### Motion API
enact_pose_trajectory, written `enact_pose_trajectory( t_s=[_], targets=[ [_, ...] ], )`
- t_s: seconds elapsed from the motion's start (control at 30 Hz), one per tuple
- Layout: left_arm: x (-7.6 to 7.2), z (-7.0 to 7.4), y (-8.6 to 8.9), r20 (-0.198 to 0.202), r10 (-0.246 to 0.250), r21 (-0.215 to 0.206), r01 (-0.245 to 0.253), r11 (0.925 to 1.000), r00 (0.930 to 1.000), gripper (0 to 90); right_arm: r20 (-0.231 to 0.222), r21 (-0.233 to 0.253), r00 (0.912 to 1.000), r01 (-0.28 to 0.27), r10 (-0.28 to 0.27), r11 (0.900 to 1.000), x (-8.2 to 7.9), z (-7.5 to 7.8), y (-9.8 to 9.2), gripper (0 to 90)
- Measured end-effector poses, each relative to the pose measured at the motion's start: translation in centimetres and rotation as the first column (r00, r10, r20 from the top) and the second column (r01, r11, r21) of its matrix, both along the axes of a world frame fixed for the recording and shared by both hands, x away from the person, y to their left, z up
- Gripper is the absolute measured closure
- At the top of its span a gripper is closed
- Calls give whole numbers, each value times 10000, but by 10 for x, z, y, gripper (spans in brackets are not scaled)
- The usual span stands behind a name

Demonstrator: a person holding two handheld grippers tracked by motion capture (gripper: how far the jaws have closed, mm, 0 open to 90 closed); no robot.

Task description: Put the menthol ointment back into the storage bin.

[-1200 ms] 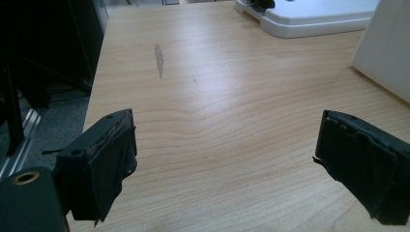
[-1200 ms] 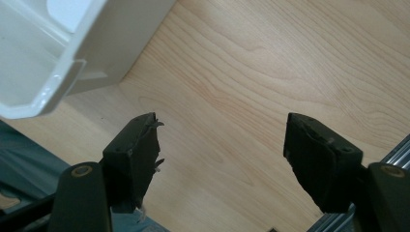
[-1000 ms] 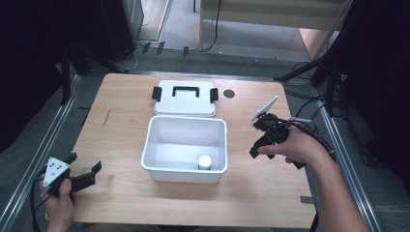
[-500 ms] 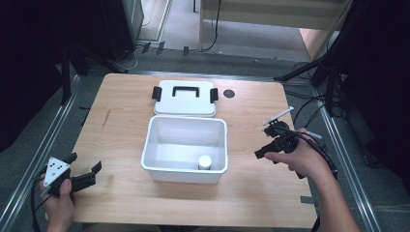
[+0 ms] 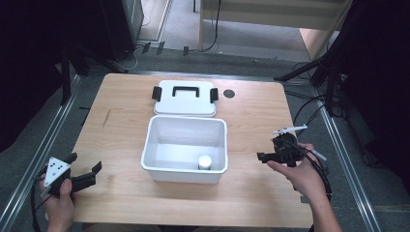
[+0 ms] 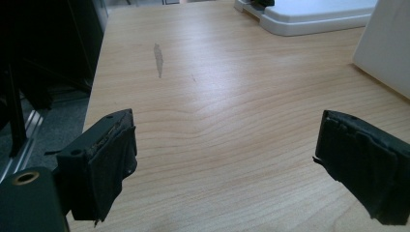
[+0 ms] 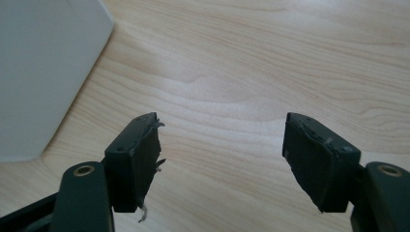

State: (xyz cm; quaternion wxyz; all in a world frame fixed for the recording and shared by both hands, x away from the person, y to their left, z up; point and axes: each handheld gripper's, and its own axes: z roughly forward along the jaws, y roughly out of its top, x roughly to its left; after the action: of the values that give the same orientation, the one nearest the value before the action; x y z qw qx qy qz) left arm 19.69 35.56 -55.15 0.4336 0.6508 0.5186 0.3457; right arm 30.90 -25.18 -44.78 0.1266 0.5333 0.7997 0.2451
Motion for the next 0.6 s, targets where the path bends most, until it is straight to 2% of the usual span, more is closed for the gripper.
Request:
enact_pose_trajectory(
  t_s=[0.13,0.23,0.33,0.4,0.47,0.53,0.6],
  targets=[
    [0,0,0,9,18,-10,-18,10000,10000,83,739,335,9973,13,-38,9994,-5,-7,-7,303],
    [0,0,0,8,11,17,-11,10000,10000,82,1028,650,9947,20,-87,9979,-8,-12,-12,298],
    [0,0,0,13,17,19,-17,10000,10000,82,1475,721,9888,103,-209,9973,-12,-18,-16,296],
    [0,0,0,12,13,5,-13,10000,10000,83,1896,810,9812,219,-369,9965,-14,-22,-19,296],
    [0,0,0,13,11,13,-11,10000,10000,83,2316,1148,9702,456,-714,9923,-17,-30,-25,296],
    [0,0,0,13,10,4,-10,10000,10000,83,2426,1259,9667,521,-816,9907,-18,-33,-27,296],
    [0,0,0,22,22,-7,-22,10000,10000,83,2684,1342,9587,599,-944,9891,-21,-38,-31,298]
  ],
)
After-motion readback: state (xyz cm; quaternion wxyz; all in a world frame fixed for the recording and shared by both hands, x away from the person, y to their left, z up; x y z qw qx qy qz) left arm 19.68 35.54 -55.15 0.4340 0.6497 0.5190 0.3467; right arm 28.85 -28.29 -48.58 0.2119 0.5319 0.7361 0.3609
